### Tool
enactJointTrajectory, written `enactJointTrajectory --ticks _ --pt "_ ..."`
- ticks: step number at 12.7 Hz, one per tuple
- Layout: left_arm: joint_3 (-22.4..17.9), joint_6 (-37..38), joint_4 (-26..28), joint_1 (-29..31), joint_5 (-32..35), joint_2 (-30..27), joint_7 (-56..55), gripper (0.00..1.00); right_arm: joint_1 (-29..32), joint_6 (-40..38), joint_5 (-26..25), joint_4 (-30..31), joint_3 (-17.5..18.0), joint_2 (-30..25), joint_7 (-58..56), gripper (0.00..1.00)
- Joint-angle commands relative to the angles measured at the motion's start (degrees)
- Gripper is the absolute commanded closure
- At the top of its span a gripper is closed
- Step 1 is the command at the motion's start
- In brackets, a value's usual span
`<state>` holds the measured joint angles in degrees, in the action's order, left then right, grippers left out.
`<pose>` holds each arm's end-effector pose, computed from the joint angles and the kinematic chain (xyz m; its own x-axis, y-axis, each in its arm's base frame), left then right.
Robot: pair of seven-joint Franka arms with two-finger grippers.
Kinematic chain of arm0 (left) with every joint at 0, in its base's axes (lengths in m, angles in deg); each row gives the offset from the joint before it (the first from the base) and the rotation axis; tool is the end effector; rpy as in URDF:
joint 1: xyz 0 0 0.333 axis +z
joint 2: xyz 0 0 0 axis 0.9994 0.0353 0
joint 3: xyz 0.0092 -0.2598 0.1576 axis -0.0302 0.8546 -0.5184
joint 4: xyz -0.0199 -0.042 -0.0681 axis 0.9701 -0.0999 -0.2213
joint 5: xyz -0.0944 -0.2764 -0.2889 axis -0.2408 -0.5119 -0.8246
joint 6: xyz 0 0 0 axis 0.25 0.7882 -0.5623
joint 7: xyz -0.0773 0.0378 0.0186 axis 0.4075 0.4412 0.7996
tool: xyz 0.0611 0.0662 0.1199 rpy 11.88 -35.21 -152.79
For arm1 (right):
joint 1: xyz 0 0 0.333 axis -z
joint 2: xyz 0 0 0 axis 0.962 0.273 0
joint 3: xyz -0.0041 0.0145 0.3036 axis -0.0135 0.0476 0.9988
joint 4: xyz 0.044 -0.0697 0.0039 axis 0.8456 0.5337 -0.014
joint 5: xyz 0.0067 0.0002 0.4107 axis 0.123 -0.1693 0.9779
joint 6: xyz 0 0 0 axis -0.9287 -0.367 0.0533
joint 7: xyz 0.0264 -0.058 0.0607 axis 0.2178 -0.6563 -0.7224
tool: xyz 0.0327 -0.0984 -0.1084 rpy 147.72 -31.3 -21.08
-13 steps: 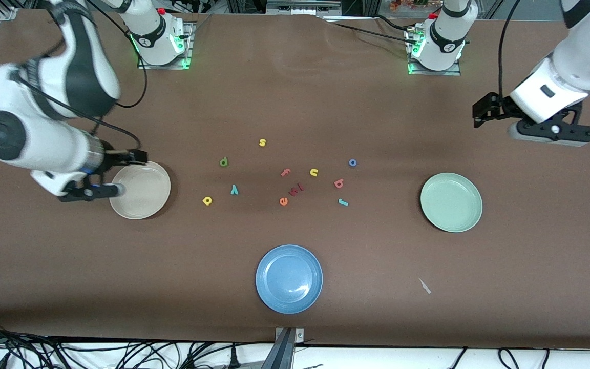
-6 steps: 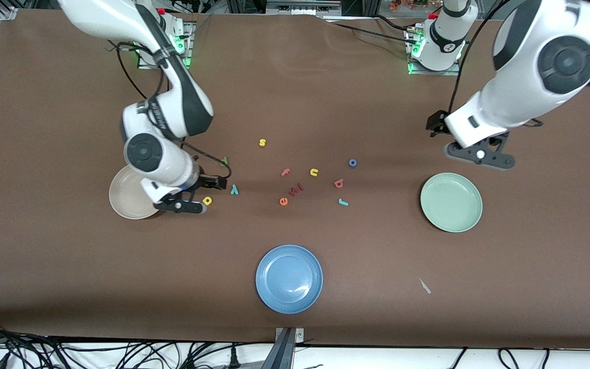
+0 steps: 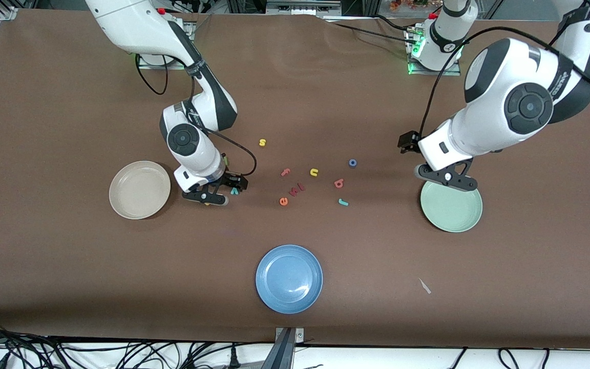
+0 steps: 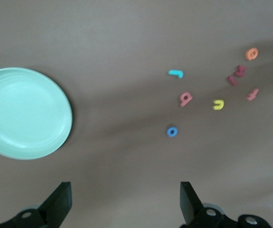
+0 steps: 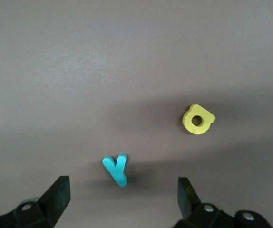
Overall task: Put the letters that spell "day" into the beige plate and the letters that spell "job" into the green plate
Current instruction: 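Reach the right gripper to the cyan y while the left gripper reaches letters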
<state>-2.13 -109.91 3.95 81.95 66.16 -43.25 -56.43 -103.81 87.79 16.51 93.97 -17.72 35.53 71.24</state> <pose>0.5924 -0.2112 0.3916 0.9525 -0.2477 -0.1774 -0.2191 -0.9615 0.1660 0.5636 0.3064 0.1338 0.9842 -0.1772 -0.0039 -0.1771 -0.9826 -0.0561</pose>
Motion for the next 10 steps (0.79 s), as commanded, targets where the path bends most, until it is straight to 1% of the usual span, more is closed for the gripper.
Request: enactJointTrajectory --ticks 1,4,6,7,8,10 --pt "0.14 -2.88 -0.63 -2.14 -1.09 2.04 -1.56 0.00 -0.41 1.88 0.58 -0.28 -0.56 1.84 0.08 0.01" --pt "0.14 -7.27 -0.72 -6.00 -0.82 3.71 -7.08 0.00 -0.49 2.76 0.22 -0.81 -0.47 3.08 -1.76 0.05" --pt "0.05 -11.21 -0.72 -7.77 0.49 6.69 -11.31 0.00 -0.84 2.84 0.14 -1.34 -0.47 4.04 -2.47 0.08" --pt "0.05 -13.76 -0.72 -8.91 3.37 8.19 -12.11 0.00 -1.72 2.76 0.14 -2.21 -0.56 4.74 -2.91 0.12" --pt "0.14 -14.57 -0.72 -9.70 5.31 9.16 -13.42 0.00 -2.16 2.76 -0.04 -2.48 -0.56 5.19 -3.96 0.16" --pt "0.06 -17.98 -0.72 -11.19 5.60 12.14 -15.37 0.00 -2.69 2.76 -0.30 -2.48 -0.56 5.45 -5.02 0.24"
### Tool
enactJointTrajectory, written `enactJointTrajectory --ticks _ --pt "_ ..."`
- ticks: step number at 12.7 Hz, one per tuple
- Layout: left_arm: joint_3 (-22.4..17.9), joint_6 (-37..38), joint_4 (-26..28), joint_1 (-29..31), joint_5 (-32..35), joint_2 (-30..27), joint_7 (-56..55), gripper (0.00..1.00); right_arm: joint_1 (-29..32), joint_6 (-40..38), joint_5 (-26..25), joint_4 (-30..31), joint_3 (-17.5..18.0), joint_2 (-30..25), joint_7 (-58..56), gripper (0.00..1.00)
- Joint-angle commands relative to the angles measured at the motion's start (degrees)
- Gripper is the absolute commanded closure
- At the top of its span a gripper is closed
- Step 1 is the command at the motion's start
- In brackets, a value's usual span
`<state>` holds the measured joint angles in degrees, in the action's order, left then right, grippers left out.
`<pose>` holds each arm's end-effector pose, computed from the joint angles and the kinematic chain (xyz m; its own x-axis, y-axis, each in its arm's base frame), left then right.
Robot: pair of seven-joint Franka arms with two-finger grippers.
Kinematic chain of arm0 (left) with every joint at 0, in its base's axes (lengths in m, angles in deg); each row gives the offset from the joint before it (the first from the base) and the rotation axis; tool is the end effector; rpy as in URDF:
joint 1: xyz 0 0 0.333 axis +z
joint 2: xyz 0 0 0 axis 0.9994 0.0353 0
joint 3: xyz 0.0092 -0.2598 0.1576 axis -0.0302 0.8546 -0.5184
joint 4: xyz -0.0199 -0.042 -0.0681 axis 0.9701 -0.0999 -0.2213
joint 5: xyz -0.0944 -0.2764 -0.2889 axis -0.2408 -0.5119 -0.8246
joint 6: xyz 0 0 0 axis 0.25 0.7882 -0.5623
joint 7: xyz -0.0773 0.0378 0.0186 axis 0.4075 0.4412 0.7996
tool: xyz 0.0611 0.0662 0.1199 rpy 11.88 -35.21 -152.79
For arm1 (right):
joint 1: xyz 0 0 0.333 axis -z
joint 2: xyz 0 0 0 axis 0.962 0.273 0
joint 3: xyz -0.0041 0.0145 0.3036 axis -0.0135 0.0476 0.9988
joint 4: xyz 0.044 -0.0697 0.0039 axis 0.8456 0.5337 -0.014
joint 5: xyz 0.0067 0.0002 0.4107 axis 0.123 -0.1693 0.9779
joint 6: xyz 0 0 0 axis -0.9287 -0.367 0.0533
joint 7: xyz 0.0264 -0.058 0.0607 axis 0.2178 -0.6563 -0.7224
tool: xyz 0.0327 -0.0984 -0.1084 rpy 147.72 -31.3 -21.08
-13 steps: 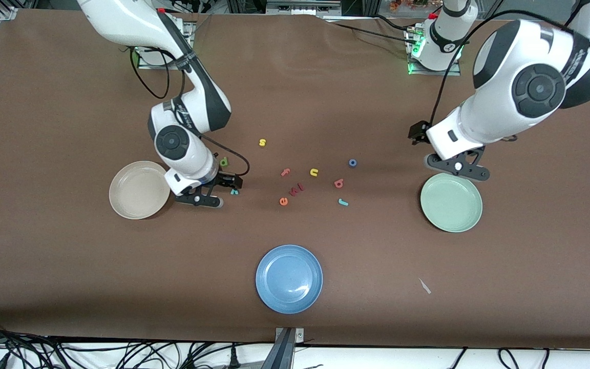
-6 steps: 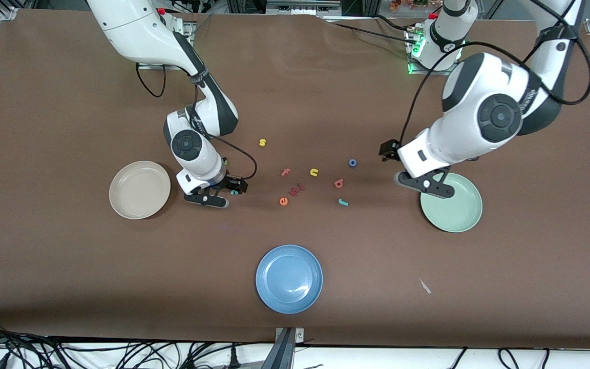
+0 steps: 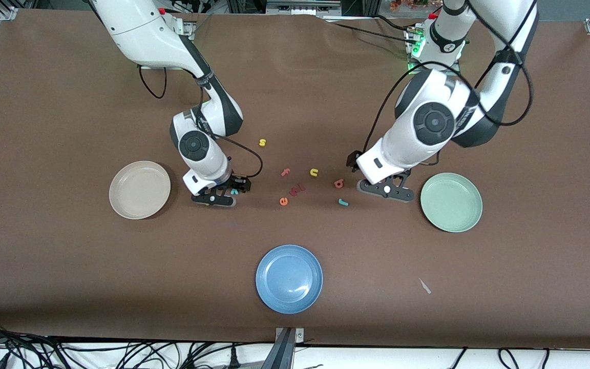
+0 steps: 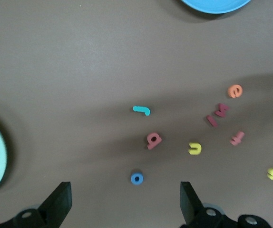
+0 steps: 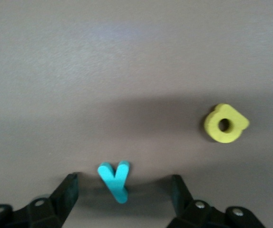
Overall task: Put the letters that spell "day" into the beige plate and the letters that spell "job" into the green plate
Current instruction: 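Grasp the cyan y with the right gripper while the left grasps pink g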
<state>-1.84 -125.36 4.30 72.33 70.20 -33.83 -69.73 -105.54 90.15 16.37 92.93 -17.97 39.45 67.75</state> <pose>0.5915 -0.3188 0.3018 0.9789 -0.1762 -0.1038 -0.1638 -0.9794 0.1179 0.5550 0.3195 0.1011 0.9959 -0.0902 -0.0031 -0.0903 -0.9949 -0.0440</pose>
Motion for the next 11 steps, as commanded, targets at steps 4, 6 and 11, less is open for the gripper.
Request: enactJointTrajectory --ticks 4,6,11 --pt "-0.41 -8.25 -1.07 -3.68 1.56 9.32 -3.13 0.00 -0.78 0.40 -0.16 -1.53 -0.49 1.62 -4.86 0.38" --pt "-0.50 -8.79 -1.07 -4.21 1.64 11.25 -3.13 0.00 -0.69 0.40 -0.16 -2.49 -0.49 2.06 -5.74 0.44" --pt "-0.41 -10.99 -0.37 -6.76 10.06 14.34 -11.37 0.12 -0.26 -0.13 -0.16 -4.35 -0.93 3.12 -8.37 0.55"
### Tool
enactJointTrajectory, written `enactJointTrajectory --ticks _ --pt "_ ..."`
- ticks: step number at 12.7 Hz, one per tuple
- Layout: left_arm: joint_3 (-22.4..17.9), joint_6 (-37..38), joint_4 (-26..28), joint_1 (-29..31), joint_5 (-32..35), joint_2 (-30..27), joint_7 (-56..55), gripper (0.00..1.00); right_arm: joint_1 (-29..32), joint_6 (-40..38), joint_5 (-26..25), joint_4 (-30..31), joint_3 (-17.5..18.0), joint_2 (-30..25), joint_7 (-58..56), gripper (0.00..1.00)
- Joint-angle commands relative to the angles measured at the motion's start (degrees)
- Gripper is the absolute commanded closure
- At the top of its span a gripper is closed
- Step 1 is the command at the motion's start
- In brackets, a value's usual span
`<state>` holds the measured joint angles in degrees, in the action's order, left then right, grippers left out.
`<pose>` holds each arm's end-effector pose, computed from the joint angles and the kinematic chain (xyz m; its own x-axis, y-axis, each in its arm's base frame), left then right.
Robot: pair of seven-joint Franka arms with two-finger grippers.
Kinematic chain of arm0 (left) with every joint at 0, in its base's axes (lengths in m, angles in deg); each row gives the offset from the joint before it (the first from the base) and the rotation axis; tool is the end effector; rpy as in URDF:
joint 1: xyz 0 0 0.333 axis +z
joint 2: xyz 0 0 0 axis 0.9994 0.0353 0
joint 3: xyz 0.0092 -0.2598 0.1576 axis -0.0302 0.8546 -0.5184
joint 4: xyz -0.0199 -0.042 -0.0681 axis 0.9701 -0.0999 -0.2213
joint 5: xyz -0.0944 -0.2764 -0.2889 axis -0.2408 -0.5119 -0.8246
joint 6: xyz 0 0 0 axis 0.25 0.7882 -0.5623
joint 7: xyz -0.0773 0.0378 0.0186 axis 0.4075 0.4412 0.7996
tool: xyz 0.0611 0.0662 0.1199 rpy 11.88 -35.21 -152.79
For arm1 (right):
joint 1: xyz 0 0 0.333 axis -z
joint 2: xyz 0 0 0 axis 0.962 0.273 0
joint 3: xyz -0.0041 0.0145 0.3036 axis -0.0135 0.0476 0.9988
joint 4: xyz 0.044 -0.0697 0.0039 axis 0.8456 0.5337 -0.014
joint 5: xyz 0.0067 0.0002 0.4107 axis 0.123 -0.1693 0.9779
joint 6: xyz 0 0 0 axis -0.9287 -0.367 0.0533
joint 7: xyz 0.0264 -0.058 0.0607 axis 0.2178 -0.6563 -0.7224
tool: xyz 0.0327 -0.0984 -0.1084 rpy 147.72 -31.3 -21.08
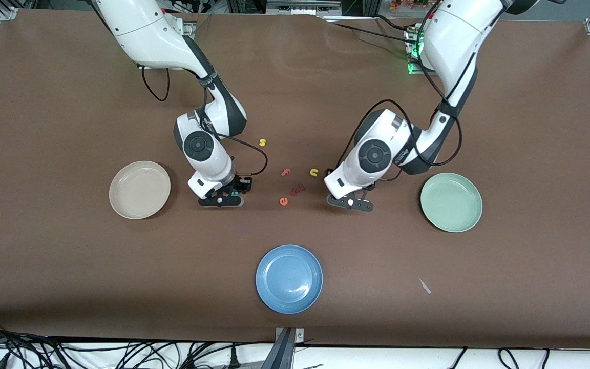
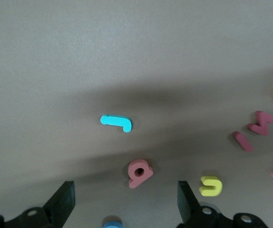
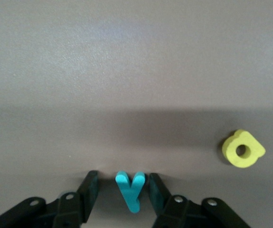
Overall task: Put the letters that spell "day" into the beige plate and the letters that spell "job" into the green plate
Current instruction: 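Grasp the cyan y with the right gripper while the left grasps pink g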
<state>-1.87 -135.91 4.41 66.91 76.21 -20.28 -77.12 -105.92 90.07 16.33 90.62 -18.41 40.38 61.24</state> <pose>0.5656 -0.3705 0.1570 0.9748 -0.1715 -0.1425 -0.1660 -0.9849 0.0498 0.5666 0.3256 0.1066 0.9994 0.0249 0.0245 0.0261 -0.9984 -0.0504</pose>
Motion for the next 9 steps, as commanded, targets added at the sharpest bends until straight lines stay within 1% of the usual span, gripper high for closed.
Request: enactJointTrajectory --ticks 1,4,5,6,9 --pt "-0.29 -0.44 -0.56 -1.43 4.42 1.05 -4.52 0.13 0.12 -0.05 -0.13 -1.95 -0.48 2.18 -1.79 0.57" --pt "-0.29 -0.53 -0.21 -1.52 3.81 1.66 -6.10 0.13 0.03 -0.48 -0.13 -1.69 -0.48 2.18 -1.88 0.64" --pt "-0.29 -0.62 -0.12 -1.52 3.89 1.84 -6.37 0.13 0.03 -1.01 -0.13 -1.69 -0.48 2.18 -1.97 0.64" --pt "-0.29 -0.62 -0.12 -1.52 3.89 2.28 -6.37 0.17 0.03 -1.45 -0.13 -1.69 -0.48 2.18 -2.05 0.64" --pt "-0.20 -1.84 0.05 -1.95 3.72 2.98 -6.46 0.19 0.03 -2.76 -0.13 -1.69 -0.48 2.18 -3.54 0.64"
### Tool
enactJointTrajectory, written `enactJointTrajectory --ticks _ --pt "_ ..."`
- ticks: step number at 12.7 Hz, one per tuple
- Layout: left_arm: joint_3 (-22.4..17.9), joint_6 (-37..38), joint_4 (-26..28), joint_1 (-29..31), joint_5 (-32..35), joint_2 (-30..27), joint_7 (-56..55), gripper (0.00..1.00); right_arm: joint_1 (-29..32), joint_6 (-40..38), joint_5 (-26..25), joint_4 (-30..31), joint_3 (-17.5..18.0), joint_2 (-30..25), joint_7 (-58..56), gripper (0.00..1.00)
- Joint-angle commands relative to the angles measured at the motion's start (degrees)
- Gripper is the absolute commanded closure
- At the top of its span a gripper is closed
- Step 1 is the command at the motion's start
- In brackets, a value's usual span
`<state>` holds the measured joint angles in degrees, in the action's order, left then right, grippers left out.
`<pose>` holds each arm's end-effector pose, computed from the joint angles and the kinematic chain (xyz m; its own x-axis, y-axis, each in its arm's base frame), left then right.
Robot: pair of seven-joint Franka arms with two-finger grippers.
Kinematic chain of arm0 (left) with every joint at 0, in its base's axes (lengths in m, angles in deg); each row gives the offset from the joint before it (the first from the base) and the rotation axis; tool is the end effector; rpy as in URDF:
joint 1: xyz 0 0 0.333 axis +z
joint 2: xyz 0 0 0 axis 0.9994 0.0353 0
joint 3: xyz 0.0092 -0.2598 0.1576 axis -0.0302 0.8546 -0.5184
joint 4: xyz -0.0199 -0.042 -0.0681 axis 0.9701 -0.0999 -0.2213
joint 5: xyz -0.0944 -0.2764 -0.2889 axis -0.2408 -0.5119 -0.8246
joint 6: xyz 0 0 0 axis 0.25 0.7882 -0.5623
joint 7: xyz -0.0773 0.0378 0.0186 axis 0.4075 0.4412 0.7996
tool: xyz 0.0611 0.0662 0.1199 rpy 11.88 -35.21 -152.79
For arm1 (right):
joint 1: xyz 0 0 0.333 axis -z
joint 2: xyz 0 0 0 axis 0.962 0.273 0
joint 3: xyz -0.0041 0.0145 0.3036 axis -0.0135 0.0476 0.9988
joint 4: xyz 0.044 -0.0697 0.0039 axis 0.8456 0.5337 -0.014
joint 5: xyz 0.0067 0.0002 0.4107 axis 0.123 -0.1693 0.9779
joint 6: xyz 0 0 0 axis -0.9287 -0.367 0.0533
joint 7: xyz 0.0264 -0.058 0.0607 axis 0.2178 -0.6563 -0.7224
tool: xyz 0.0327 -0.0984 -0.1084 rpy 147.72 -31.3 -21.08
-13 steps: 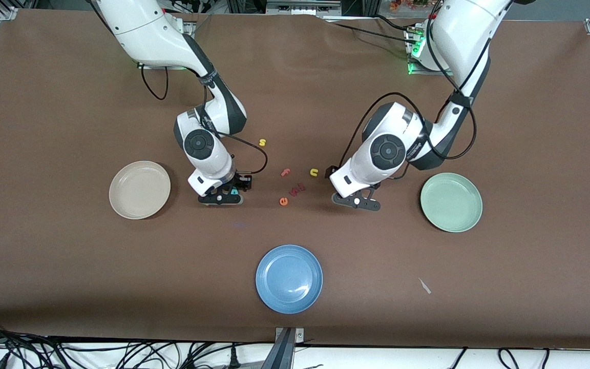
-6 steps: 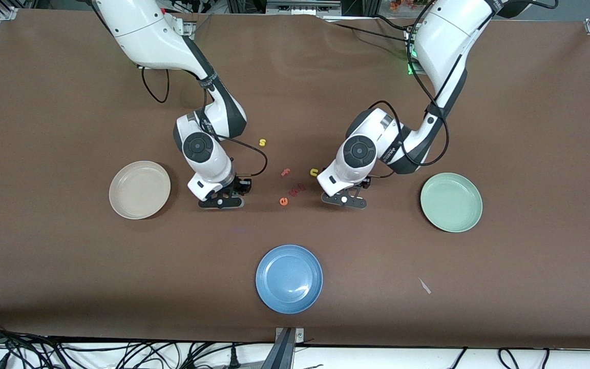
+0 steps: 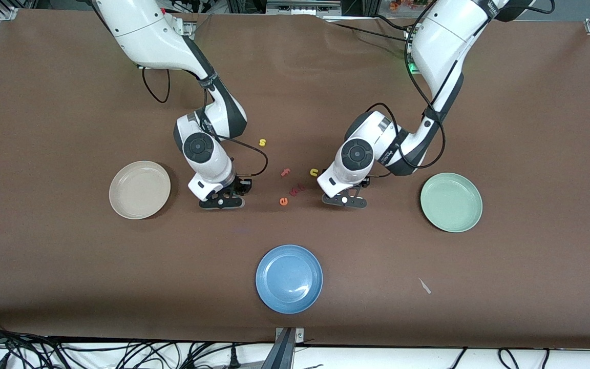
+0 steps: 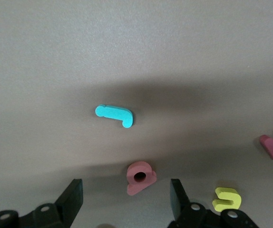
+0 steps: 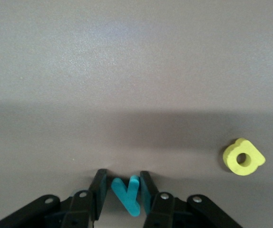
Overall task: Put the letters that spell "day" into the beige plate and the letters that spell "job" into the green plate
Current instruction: 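Grasp the cyan y with the right gripper while the left grasps pink g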
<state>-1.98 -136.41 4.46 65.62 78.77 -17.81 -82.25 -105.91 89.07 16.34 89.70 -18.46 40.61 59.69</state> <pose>0.5529 -0.3770 0.1284 0.9786 -0.1267 -0.1624 -0.1283 -0.9917 0.0005 0.5696 0.3270 0.1088 0.9984 0.0519 0.0207 0.0529 -0.9975 -0.0479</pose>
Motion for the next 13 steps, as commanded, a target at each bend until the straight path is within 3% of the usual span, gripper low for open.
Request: enactJointTrajectory --ticks 1,5,9,12,13 --pt "-0.10 -2.22 0.00 -0.67 1.16 1.04 -1.42 0.21 0.12 -2.30 -0.13 -0.76 -0.44 1.87 -2.61 0.64" --pt "-0.10 -3.81 1.05 -1.02 1.07 1.31 -3.35 0.21 0.12 -3.45 -0.14 -0.94 -0.44 1.95 -5.16 0.64" --pt "-0.01 -3.99 2.03 -0.93 1.07 1.22 -3.35 0.35 -0.15 -3.45 -0.22 -0.94 -0.44 1.95 -5.34 0.70" --pt "-0.09 -3.99 1.94 -0.93 1.07 1.22 -3.35 0.56 -0.23 -3.45 -0.92 -0.94 -0.44 1.95 -5.34 0.78" --pt "-0.01 -3.99 1.94 -0.85 1.07 1.22 -3.35 0.67 -0.24 -3.45 -0.93 -0.94 -0.44 1.95 -5.25 0.79"
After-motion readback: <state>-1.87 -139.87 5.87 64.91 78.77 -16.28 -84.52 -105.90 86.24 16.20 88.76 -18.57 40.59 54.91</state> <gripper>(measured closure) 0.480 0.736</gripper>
